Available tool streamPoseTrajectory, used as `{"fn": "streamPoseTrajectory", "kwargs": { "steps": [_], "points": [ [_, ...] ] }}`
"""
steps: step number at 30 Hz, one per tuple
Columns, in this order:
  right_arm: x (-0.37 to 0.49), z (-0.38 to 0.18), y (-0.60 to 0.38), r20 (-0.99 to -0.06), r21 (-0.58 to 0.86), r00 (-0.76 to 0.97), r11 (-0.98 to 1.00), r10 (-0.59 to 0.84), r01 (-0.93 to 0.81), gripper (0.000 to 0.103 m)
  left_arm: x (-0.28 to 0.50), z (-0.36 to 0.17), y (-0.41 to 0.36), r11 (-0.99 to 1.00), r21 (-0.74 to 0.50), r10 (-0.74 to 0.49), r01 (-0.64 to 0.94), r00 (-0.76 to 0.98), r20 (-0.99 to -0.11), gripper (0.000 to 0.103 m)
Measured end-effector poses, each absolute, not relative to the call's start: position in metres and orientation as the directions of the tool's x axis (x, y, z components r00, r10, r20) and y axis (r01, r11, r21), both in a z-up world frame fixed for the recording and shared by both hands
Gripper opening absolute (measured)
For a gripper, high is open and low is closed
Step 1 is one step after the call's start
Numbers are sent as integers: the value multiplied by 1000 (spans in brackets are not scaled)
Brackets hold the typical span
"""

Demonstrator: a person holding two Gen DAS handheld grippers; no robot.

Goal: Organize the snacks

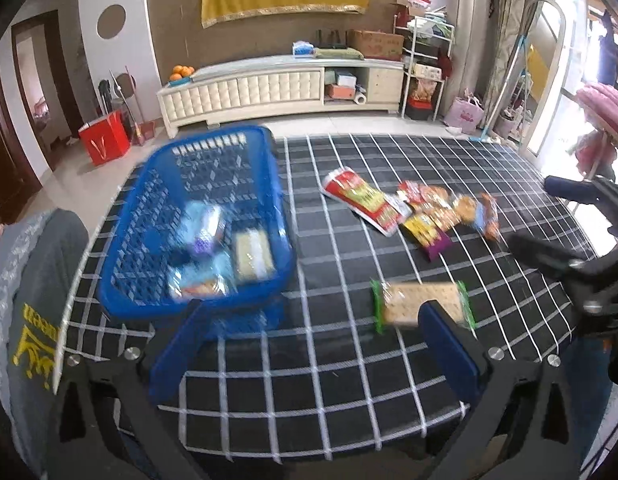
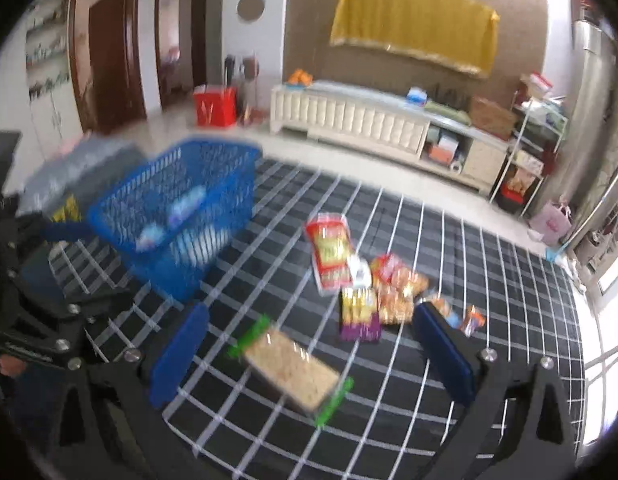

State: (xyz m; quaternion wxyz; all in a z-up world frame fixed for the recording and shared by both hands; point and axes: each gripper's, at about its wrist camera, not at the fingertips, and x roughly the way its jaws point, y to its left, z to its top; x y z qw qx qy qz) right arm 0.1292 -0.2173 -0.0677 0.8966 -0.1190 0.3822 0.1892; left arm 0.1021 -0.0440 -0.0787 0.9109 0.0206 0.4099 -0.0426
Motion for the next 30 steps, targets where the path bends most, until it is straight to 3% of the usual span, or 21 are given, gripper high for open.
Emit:
{"fn": "streamPoseTrajectory", "kwargs": {
  "steps": [15, 18, 20, 30],
  "points": [
    [158, -167, -206, -845, -14, 402, 737, 353, -676, 101, 100, -160, -61, 997, -66, -76, 38, 519, -851, 103],
    [165, -179, -201, -856, -51, 392, 699, 337, -713, 97, 107, -168, -62, 998, -53, -60, 29, 498, -865, 103],
    [169, -186, -196, -869, -61, 369, 668, 330, -742, 87, 112, -173, -63, 998, -57, -64, 29, 484, -873, 103],
    [181, -217, -185, -914, -27, 254, 577, 317, -816, 86, 125, -191, -69, 996, -75, -88, 48, 439, -894, 103]
  ]
}}
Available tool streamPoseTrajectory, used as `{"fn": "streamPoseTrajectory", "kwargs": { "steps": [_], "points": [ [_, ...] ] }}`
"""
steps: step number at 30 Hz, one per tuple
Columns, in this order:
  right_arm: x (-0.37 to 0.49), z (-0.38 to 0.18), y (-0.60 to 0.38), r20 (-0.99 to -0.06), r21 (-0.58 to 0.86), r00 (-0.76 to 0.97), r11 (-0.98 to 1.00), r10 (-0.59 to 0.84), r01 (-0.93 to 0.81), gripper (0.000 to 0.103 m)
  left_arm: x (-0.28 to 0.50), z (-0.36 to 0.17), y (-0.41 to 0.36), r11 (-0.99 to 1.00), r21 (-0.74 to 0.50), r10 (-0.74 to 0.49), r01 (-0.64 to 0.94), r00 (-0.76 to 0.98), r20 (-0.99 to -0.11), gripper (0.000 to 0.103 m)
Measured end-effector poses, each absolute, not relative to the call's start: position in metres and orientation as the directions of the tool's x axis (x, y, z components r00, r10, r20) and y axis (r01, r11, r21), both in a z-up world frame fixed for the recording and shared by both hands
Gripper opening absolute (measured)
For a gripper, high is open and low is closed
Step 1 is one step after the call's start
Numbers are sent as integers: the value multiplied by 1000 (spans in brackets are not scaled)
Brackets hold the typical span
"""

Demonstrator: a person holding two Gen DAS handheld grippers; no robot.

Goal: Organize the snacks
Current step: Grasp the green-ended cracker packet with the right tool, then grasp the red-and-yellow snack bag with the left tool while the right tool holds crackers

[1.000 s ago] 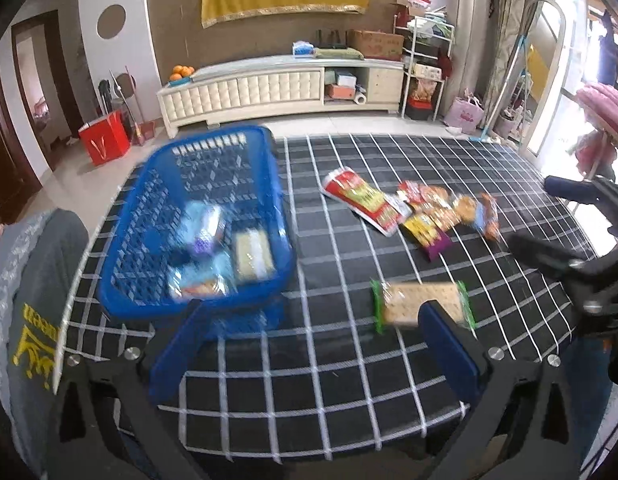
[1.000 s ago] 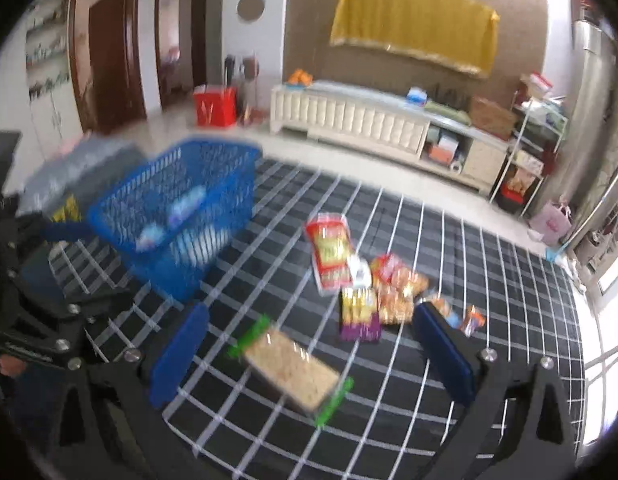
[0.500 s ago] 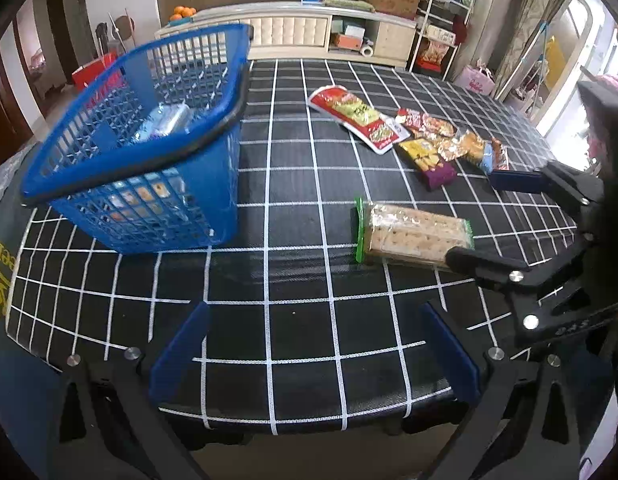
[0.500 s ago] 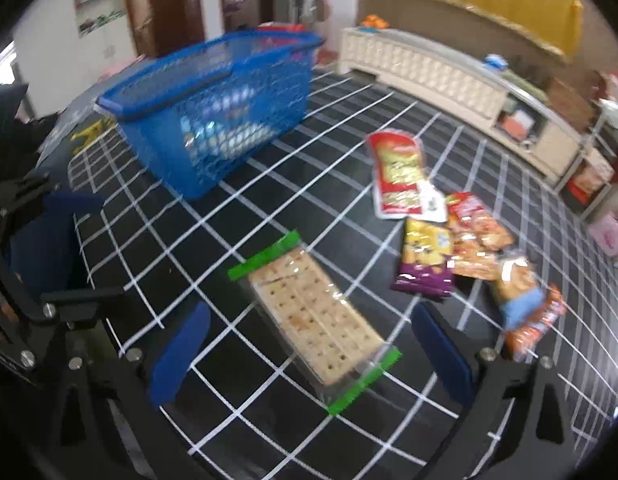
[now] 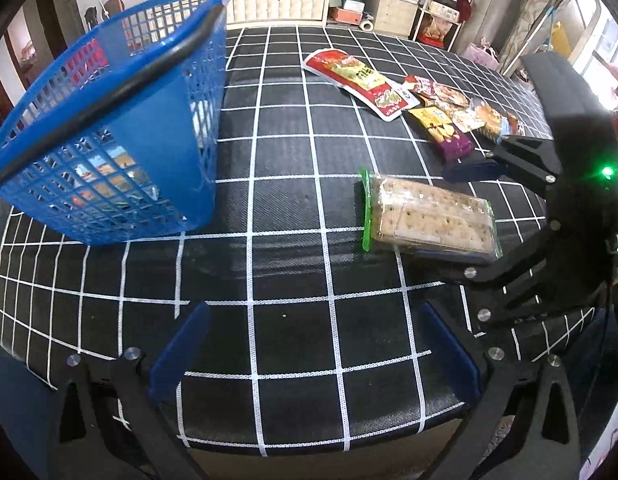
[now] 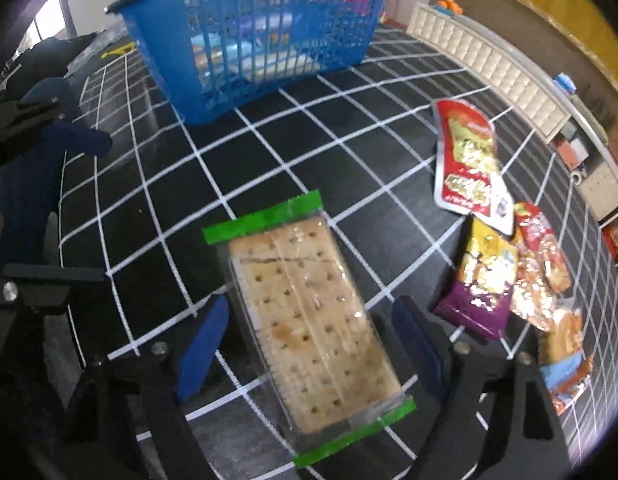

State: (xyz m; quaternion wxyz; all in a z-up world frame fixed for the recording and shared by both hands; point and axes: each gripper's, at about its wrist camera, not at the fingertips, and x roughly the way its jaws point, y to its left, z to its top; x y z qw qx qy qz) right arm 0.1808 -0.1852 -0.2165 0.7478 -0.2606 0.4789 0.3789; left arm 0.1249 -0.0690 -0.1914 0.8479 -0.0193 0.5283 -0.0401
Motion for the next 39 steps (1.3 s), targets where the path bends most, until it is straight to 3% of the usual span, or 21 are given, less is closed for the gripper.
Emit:
{"fn": "streamPoseTrajectory", "kwargs": {
  "steps": [4, 8, 14, 27, 39],
  "points": [
    [180, -216, -188, -910, -5, 242, 574, 337, -819, 81, 126, -193, -72, 996, -77, -93, 53, 433, -897, 103],
    [170, -213, -192, -904, -9, 252, 575, 345, -818, 65, 126, -192, -75, 995, -81, -95, 51, 434, -896, 103],
    [164, -202, -210, -893, -41, 314, 636, 323, -771, 64, 126, -181, -83, 995, -75, -99, 71, 444, -890, 103],
    [189, -116, -275, -821, -23, 490, 841, 292, -541, 64, 176, -107, -124, 987, -90, -150, 136, 539, -829, 103],
    [253, -82, -308, -810, 4, 549, 939, 205, -345, 64, 275, -81, -132, 987, -155, -150, 34, 518, -842, 103]
  ]
}}
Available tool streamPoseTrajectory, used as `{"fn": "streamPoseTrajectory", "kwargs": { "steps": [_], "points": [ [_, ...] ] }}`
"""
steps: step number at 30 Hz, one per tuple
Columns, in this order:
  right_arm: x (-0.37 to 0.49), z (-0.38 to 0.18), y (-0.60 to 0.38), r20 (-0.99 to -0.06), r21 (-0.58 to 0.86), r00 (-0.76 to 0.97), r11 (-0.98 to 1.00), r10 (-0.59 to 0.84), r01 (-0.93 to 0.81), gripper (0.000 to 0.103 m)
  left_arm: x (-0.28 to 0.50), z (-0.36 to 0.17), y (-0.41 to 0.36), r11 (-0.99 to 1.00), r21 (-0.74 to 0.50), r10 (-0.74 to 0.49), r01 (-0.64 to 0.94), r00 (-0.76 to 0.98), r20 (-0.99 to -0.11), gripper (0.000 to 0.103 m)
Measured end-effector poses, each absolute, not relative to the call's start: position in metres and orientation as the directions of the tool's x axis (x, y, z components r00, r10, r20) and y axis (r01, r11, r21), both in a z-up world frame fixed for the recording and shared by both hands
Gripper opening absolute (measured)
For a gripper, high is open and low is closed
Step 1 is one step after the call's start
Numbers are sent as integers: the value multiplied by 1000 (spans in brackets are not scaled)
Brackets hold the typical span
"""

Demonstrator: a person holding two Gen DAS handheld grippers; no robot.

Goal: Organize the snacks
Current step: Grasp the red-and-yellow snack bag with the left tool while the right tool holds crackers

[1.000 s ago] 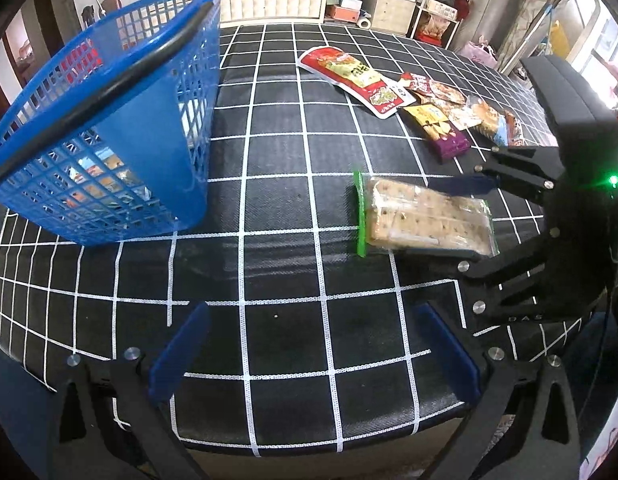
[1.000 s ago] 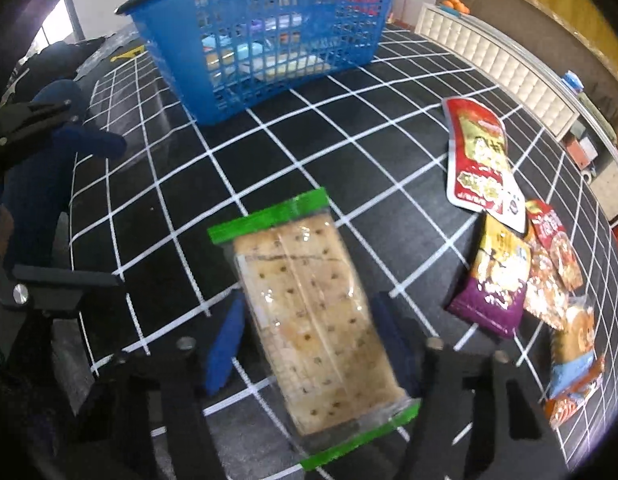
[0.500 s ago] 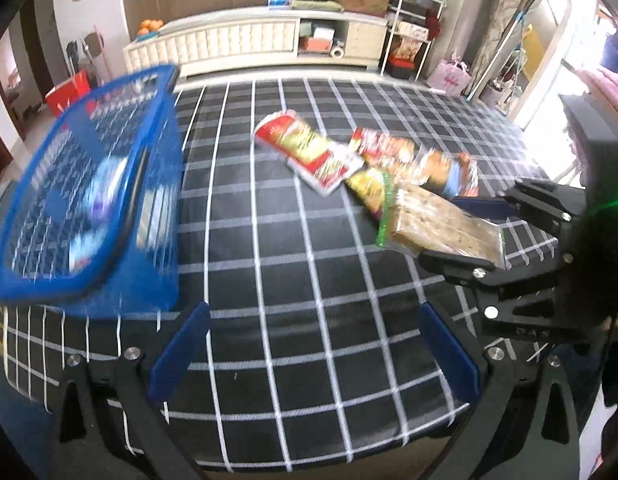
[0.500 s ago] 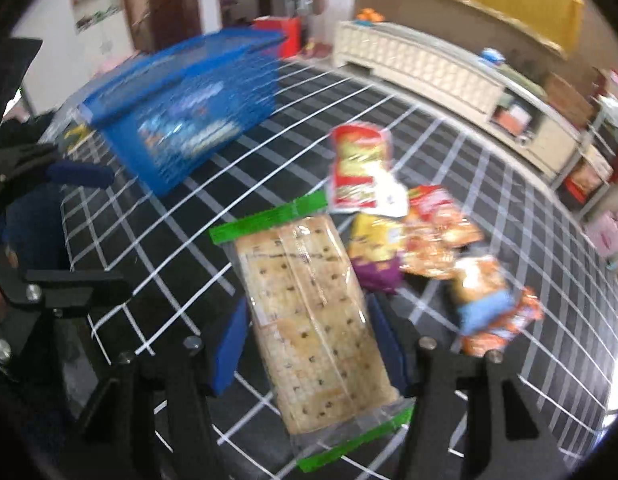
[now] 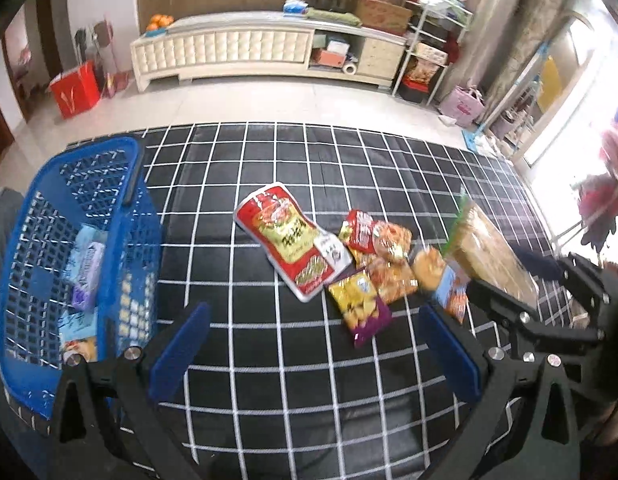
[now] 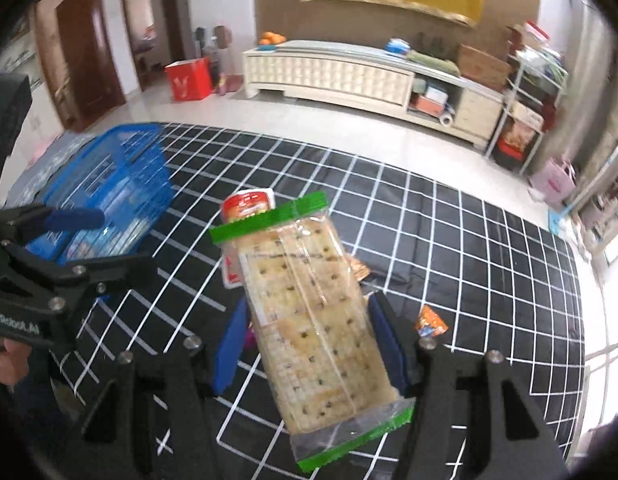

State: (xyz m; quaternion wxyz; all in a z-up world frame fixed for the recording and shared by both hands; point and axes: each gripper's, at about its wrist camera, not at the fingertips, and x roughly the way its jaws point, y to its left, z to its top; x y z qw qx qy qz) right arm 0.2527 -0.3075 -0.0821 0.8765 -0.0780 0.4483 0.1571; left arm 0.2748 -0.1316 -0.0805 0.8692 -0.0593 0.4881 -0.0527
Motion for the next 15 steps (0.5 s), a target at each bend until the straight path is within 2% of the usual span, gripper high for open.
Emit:
{"fn": "streamPoseTrajectory", "kwargs": {
  "steps": [11, 15],
  "points": [
    [311, -113, -322, -845, 120, 486, 965, 223, -234, 64, 351, -119, -118, 969, -205, -133, -135, 413, -901, 103],
    [332, -125, -323, -860, 101, 476, 976, 183, -193, 64, 368, -142, -116, 962, -204, -126, -180, 372, -920, 103]
  ]
}}
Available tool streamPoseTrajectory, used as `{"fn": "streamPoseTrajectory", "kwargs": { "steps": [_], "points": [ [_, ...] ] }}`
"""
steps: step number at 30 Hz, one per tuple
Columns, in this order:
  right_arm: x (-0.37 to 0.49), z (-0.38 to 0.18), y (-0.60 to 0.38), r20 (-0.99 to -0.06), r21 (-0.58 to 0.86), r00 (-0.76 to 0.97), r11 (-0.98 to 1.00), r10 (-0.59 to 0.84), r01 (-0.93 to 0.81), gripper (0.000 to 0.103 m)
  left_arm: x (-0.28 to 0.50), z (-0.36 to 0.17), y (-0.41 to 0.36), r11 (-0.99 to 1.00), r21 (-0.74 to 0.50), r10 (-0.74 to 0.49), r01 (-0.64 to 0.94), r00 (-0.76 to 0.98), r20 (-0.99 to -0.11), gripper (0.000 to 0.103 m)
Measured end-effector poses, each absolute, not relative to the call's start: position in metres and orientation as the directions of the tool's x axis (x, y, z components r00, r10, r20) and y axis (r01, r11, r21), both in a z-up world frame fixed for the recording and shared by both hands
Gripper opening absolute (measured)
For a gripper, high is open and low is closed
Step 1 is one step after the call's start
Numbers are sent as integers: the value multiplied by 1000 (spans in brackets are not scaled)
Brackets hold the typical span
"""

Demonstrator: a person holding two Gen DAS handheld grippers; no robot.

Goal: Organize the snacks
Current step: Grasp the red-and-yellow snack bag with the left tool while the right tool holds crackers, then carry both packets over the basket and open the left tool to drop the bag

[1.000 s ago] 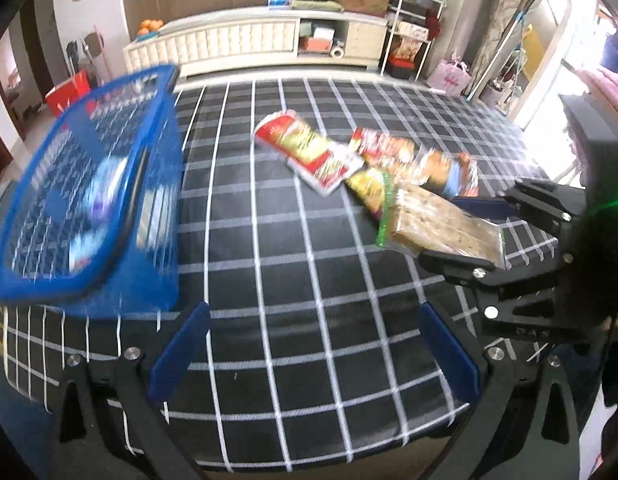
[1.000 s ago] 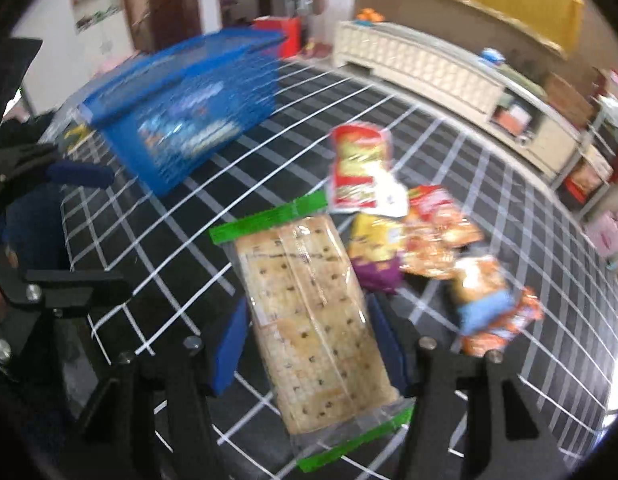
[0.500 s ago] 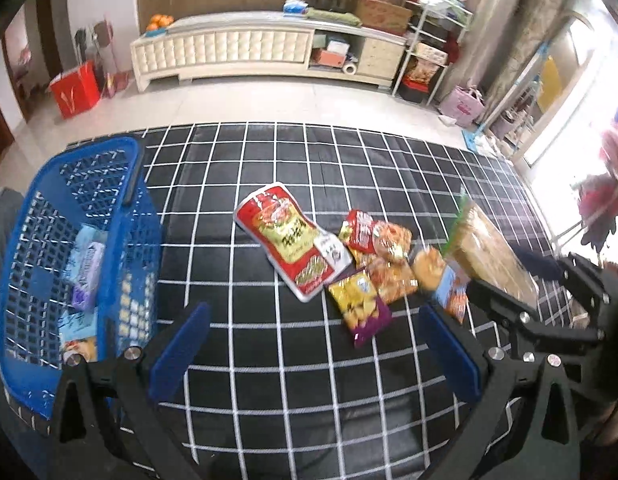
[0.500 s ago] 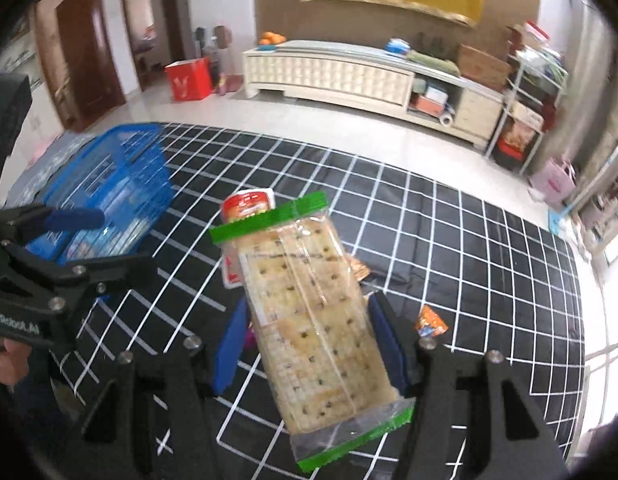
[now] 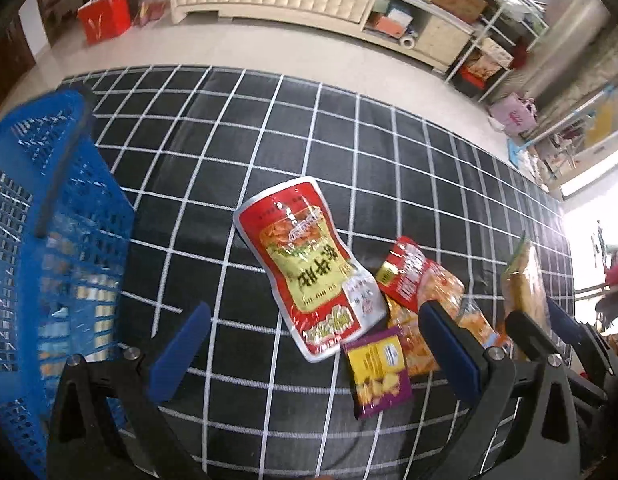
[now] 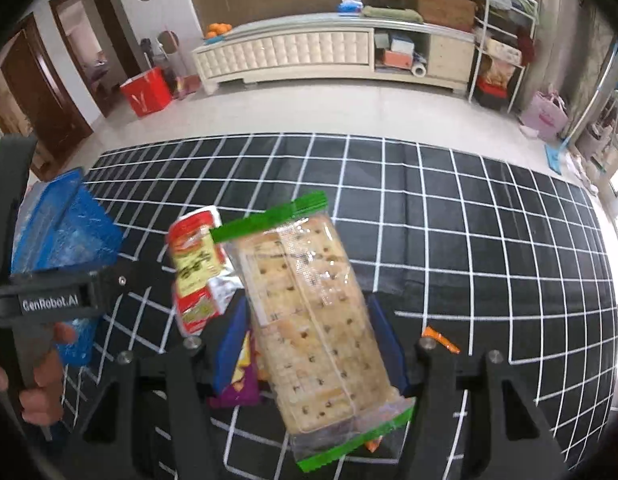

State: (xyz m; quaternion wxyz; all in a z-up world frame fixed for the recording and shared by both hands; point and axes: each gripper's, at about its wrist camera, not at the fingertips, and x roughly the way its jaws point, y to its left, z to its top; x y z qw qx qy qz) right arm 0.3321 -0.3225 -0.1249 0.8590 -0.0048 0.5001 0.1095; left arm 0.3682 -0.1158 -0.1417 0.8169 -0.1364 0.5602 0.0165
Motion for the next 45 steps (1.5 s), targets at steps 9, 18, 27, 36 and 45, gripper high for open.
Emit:
{"fn": "streamPoseTrajectory", "kwargs": {
  "steps": [9, 18, 27, 36, 45],
  "points": [
    [361, -149, -314, -887, 63, 439, 979, 143, -192, 64, 398, -181, -123, 963, -149, -69, -225, 329, -942, 103],
    [364, -149, -311, -875, 103, 443, 969, 195, -223, 64, 421, -202, -126, 957, -129, -48, -260, 295, -954, 103],
    [355, -154, -315, -877, 115, 433, 966, 207, -230, 64, 415, -214, -127, 959, -58, 28, -279, 297, -955, 97],
    [350, -167, -318, -899, 161, 376, 968, 225, -193, 64, 406, -199, -135, 970, -84, -12, -226, 303, -953, 39],
    [338, -146, -307, -899, 119, 391, 970, 195, -210, 64, 374, -180, -140, 981, -126, -66, -150, 354, -933, 33]
  ]
}}
